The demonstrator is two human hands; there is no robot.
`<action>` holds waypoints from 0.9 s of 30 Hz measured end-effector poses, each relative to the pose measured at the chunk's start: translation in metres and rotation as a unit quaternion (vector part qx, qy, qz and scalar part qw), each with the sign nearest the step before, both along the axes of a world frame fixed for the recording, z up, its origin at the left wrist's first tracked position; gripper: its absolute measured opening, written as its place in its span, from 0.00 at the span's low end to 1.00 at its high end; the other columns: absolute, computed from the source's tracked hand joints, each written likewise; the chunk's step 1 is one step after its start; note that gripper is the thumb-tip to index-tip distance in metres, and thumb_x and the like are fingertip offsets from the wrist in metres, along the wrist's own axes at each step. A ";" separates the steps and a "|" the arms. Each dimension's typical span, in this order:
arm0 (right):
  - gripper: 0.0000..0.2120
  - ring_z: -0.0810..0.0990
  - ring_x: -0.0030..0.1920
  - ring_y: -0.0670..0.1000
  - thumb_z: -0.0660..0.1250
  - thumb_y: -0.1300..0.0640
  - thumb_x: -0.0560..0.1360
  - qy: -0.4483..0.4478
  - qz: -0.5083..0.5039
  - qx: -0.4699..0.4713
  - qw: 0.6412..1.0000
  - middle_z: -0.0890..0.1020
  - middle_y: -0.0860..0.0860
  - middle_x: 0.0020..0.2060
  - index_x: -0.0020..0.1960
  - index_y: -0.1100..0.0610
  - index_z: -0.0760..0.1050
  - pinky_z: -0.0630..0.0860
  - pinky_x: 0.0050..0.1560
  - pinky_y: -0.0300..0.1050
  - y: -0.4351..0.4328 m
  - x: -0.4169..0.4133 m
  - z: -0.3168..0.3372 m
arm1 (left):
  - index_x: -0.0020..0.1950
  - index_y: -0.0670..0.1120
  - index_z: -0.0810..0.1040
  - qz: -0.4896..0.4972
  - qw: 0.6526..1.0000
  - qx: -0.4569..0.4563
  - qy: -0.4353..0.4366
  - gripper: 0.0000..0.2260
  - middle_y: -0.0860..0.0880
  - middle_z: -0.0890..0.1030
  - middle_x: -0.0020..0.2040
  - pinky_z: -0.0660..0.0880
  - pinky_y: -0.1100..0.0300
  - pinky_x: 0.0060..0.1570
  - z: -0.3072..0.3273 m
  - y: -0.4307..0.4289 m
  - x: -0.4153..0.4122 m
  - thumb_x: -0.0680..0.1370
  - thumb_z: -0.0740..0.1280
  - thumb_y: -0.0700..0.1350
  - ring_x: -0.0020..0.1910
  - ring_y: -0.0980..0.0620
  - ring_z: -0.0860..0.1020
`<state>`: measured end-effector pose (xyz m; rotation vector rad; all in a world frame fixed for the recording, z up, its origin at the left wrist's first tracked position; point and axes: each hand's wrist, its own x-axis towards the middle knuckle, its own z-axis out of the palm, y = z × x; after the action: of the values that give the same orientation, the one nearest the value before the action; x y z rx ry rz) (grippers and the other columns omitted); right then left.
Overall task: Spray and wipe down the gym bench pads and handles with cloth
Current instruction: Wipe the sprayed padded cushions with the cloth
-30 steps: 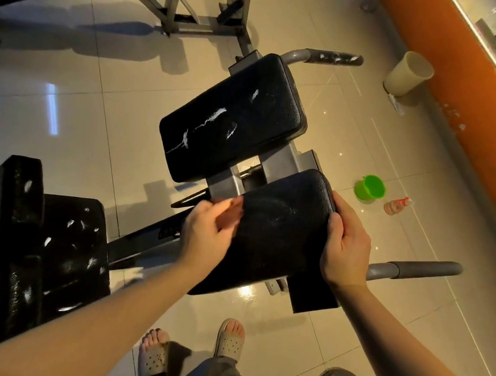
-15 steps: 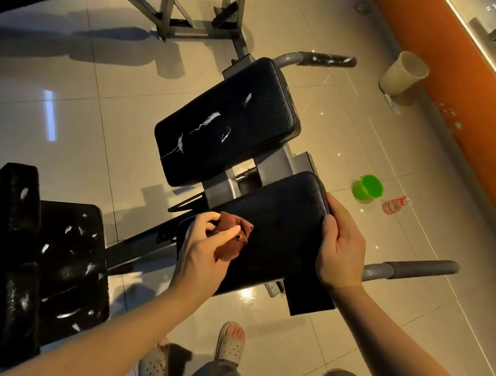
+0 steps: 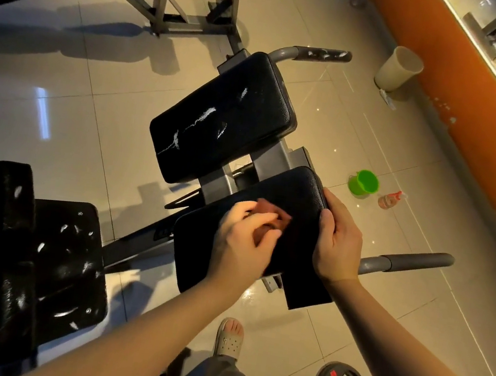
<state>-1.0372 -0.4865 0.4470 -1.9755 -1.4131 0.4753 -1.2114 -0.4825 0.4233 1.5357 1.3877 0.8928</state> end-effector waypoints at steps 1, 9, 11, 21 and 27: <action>0.22 0.75 0.66 0.49 0.52 0.51 0.84 0.002 0.000 0.002 1.000 0.79 0.50 0.67 0.74 0.52 0.72 0.71 0.70 0.52 0.000 0.000 0.000 | 0.61 0.53 0.83 -0.034 0.999 0.034 0.002 0.11 0.54 0.73 0.67 0.76 0.59 0.61 0.009 0.001 0.010 0.79 0.71 0.48 0.66 0.55 0.69; 0.23 0.74 0.65 0.48 0.50 0.50 0.84 0.002 0.000 0.000 1.000 0.79 0.50 0.66 0.75 0.52 0.71 0.71 0.71 0.52 0.000 -0.001 0.000 | 0.58 0.49 0.85 -0.014 0.995 -0.040 0.088 0.10 0.54 0.73 0.67 0.78 0.50 0.63 -0.055 -0.001 -0.078 0.79 0.70 0.40 0.67 0.53 0.70; 0.23 0.75 0.66 0.49 0.50 0.50 0.84 0.001 -0.001 -0.002 1.000 0.79 0.49 0.67 0.75 0.52 0.71 0.71 0.71 0.54 0.000 0.000 -0.001 | 0.57 0.47 0.85 0.029 0.993 -0.070 0.092 0.08 0.56 0.73 0.62 0.80 0.50 0.59 -0.056 0.008 -0.079 0.79 0.70 0.40 0.64 0.49 0.73; 0.21 0.75 0.65 0.47 0.52 0.52 0.84 -0.005 0.011 0.013 1.000 0.79 0.49 0.66 0.74 0.51 0.72 0.71 0.69 0.50 0.000 0.002 0.000 | 0.60 0.50 0.85 -0.149 0.980 0.121 0.046 0.11 0.53 0.73 0.67 0.76 0.55 0.61 0.007 0.020 -0.004 0.79 0.68 0.41 0.64 0.53 0.70; 0.22 0.72 0.63 0.41 0.50 0.50 0.84 0.008 0.001 0.002 1.000 0.79 0.48 0.66 0.75 0.49 0.71 0.68 0.69 0.46 0.000 0.000 -0.001 | 0.58 0.51 0.85 -0.036 0.995 -0.026 0.089 0.10 0.58 0.72 0.64 0.80 0.50 0.60 -0.055 0.003 -0.076 0.79 0.70 0.40 0.65 0.52 0.72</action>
<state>-1.0373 -0.4866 0.4456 -1.9629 -1.4054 0.4893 -1.2874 -0.4791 0.3680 1.6474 1.4592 0.6838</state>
